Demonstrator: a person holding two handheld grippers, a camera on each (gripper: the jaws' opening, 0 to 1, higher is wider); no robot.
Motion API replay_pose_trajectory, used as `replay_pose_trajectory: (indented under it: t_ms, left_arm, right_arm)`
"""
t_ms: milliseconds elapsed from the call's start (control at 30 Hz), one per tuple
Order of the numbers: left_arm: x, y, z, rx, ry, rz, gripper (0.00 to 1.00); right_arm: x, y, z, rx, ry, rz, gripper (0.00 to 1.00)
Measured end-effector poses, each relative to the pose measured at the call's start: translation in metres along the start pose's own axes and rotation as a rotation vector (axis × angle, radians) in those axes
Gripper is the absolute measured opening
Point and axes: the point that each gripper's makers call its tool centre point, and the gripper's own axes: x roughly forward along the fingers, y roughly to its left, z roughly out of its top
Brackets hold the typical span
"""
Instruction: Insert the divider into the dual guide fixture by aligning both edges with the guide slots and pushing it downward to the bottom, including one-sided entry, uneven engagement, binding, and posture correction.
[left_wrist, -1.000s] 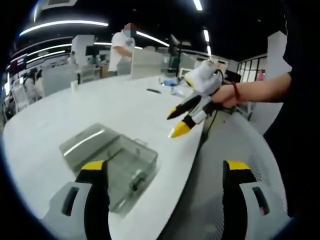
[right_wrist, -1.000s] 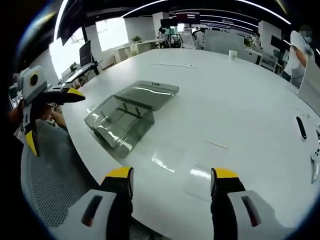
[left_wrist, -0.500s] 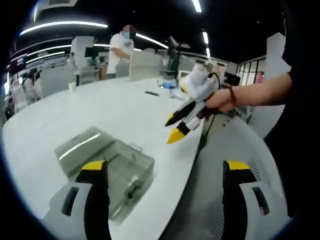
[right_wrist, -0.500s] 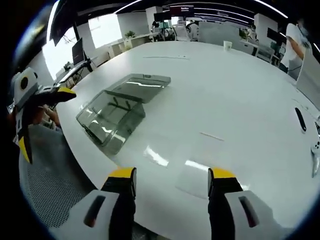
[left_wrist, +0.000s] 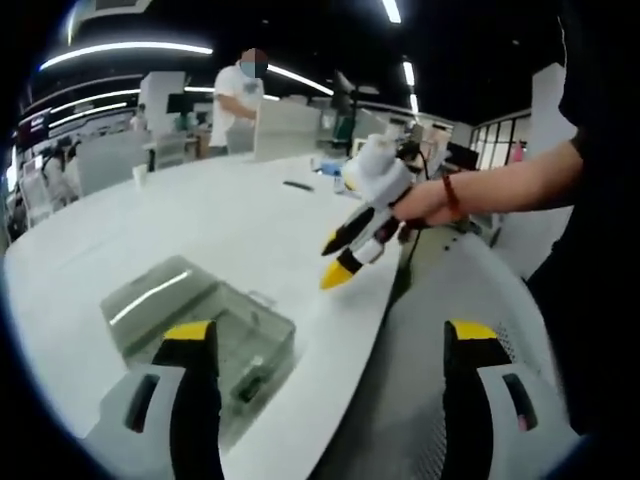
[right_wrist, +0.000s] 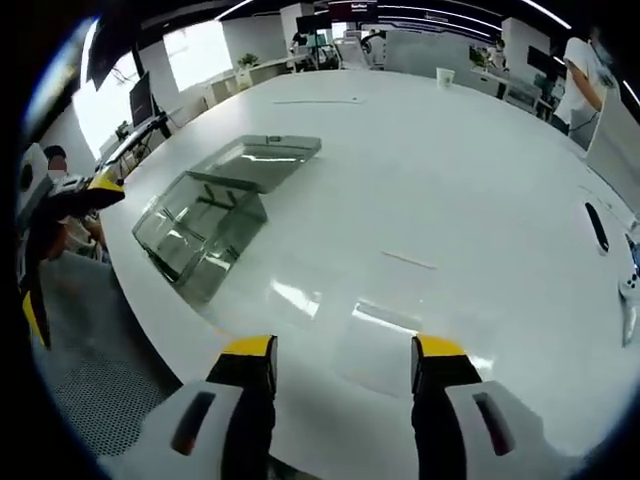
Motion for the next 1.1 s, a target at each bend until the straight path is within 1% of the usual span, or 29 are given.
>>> replay_pose_trajectory:
  t_ms: [67,200,400,500,633,800,867,1100]
  left_arm:
    - [0.000,-0.002,-0.001,0.003,0.005,-0.004,0.91]
    - [0.001,-0.003,-0.001,-0.005,0.003,-0.005,0.91]
    - [0.002,-0.006,-0.004,-0.006,0.010,-0.018,0.90]
    - [0.002,-0.007,-0.006,-0.004,0.019,-0.022,0.89]
    - [0.000,-0.005,-0.004,-0.021,0.005,-0.009,0.89]
    - [0.000,-0.007,-0.005,-0.013,0.010,-0.018,0.88]
    - [-0.001,-0.006,-0.006,-0.013,0.016,-0.019,0.88]
    - [-0.003,-0.005,-0.008,-0.015,0.021,-0.022,0.87]
  right_arm:
    - [0.001,-0.003,-0.002,0.012,0.013,-0.015,0.49]
    - [0.004,-0.002,-0.009,0.008,0.042,-0.019,0.47]
    - [0.006,-0.006,-0.010,0.013,0.042,-0.035,0.46]
    - [0.005,-0.008,-0.011,0.035,0.046,-0.037,0.45]
    - [0.008,-0.010,-0.014,0.017,0.064,-0.052,0.44]
    - [0.012,-0.010,-0.013,0.005,0.083,-0.069,0.40]
    - [0.013,-0.010,-0.013,-0.004,0.097,-0.080,0.40]
    - [0.015,-0.016,-0.010,0.022,0.089,-0.100,0.38]
